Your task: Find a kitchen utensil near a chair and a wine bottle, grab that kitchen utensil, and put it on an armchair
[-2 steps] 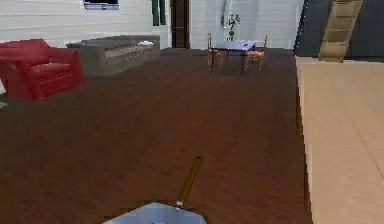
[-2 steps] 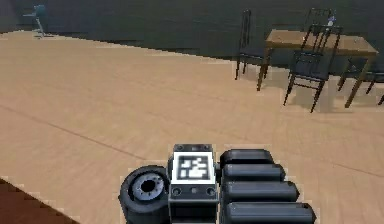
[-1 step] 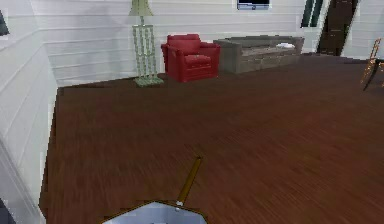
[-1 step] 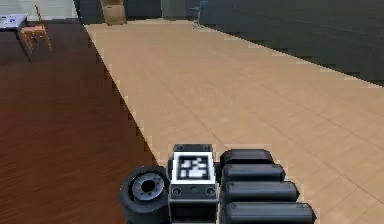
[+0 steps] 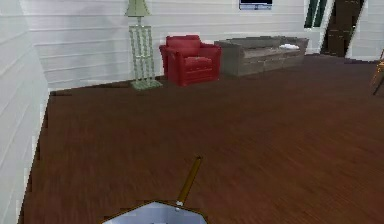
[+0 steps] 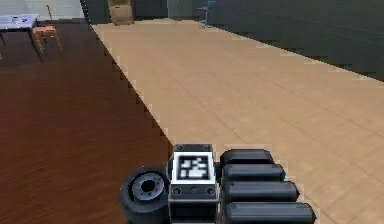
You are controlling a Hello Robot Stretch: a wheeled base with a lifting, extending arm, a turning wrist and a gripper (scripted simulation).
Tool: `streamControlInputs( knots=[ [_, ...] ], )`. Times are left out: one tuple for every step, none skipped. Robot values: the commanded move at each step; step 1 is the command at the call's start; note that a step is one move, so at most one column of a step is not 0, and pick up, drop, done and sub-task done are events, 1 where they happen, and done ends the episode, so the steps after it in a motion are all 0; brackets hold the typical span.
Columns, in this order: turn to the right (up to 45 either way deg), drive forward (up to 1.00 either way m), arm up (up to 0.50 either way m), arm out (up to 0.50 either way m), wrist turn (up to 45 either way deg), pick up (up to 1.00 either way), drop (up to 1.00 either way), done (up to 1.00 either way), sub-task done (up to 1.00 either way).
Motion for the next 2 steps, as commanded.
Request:
streamControlInputs(
  knots=[
    [-27.0, 0.0, 0.0, 0.0, 0.0, 0.0, 0.0, 0.0, 0.0],
    [0.0, 0.5, 0.0, 0.0, 0.0, 0.0, 0.0, 0.0, 0.0]
  ],
)
